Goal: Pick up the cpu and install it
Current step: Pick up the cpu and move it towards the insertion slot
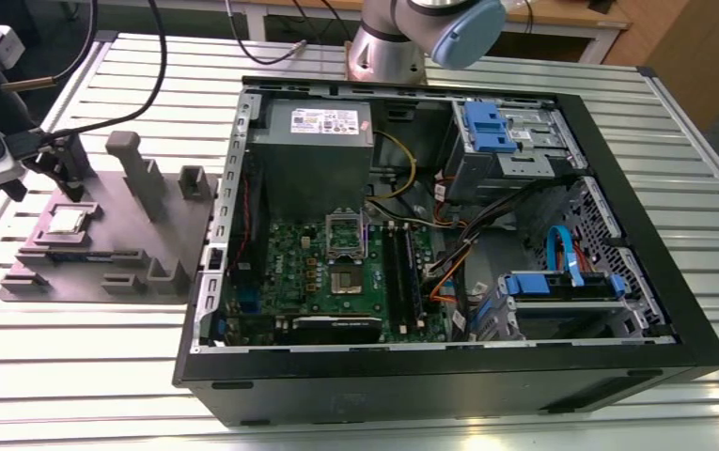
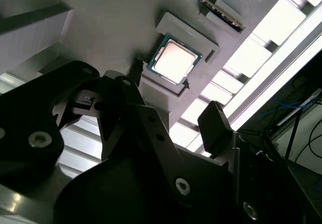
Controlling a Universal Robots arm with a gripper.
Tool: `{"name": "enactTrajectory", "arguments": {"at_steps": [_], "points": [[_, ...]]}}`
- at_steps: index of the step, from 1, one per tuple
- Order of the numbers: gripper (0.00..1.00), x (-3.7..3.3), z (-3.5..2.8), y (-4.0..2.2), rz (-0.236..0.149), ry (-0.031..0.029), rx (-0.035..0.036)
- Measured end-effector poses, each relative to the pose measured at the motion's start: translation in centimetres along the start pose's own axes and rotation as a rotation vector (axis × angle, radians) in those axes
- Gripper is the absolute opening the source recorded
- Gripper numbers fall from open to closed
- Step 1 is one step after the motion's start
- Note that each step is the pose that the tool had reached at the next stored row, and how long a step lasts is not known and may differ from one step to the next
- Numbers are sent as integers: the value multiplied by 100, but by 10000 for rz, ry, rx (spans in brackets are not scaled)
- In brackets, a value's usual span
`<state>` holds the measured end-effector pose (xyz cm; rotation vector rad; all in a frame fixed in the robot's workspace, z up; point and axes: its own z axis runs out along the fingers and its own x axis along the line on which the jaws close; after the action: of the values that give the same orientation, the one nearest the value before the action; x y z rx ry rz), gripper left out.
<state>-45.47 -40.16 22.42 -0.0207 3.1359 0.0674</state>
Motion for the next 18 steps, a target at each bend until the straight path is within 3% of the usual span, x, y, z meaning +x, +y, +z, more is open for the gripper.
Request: {"name": "enactTrajectory", "arguments": {"at_steps": [4,5,7,18], "points": [[69,0,0,0,1,-1,2],[62,0,0,0,1,0,3],[62,-1,9,0,1,-4,2],[62,2,138,-12,0,4,12]]}}
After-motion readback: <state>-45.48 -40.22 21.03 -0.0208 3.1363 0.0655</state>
